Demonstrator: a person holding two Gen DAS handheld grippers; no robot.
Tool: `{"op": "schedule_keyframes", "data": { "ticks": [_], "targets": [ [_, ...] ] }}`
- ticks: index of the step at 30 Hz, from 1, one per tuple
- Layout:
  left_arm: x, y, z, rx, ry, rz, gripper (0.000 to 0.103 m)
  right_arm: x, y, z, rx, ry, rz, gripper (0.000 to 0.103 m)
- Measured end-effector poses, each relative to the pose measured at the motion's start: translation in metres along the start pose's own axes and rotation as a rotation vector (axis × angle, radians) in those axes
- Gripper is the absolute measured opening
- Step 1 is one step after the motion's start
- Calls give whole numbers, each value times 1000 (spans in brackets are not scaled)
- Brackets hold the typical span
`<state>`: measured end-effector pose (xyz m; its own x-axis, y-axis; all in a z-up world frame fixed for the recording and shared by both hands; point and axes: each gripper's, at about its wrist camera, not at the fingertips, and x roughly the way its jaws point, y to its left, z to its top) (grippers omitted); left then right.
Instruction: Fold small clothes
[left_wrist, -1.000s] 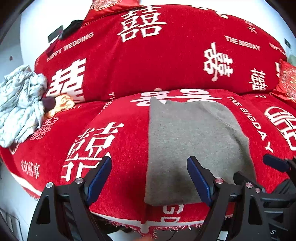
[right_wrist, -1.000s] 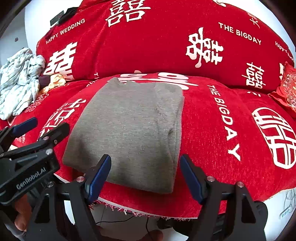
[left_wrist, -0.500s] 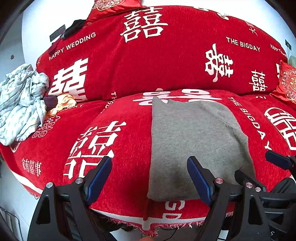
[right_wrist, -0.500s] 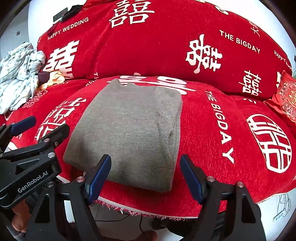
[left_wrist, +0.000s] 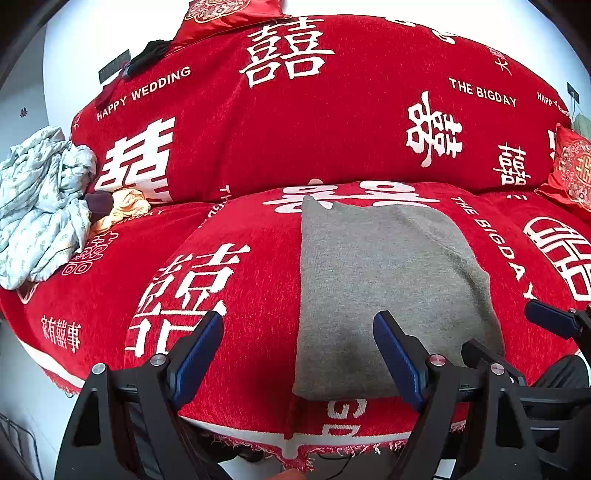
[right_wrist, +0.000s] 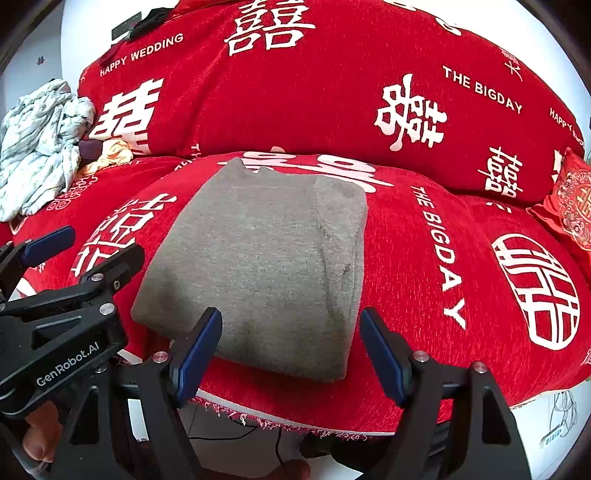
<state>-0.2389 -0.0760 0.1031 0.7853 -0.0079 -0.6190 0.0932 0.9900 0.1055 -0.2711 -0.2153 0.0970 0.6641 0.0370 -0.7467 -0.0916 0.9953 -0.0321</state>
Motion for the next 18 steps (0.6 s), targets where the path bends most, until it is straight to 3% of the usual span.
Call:
{"op": "schedule_keyframes", "data": {
  "ticks": [18],
  "targets": [
    [-5,9,2,-19,-6,-21,84,-9,1,3,-6,-16,-7,79]
  ]
}}
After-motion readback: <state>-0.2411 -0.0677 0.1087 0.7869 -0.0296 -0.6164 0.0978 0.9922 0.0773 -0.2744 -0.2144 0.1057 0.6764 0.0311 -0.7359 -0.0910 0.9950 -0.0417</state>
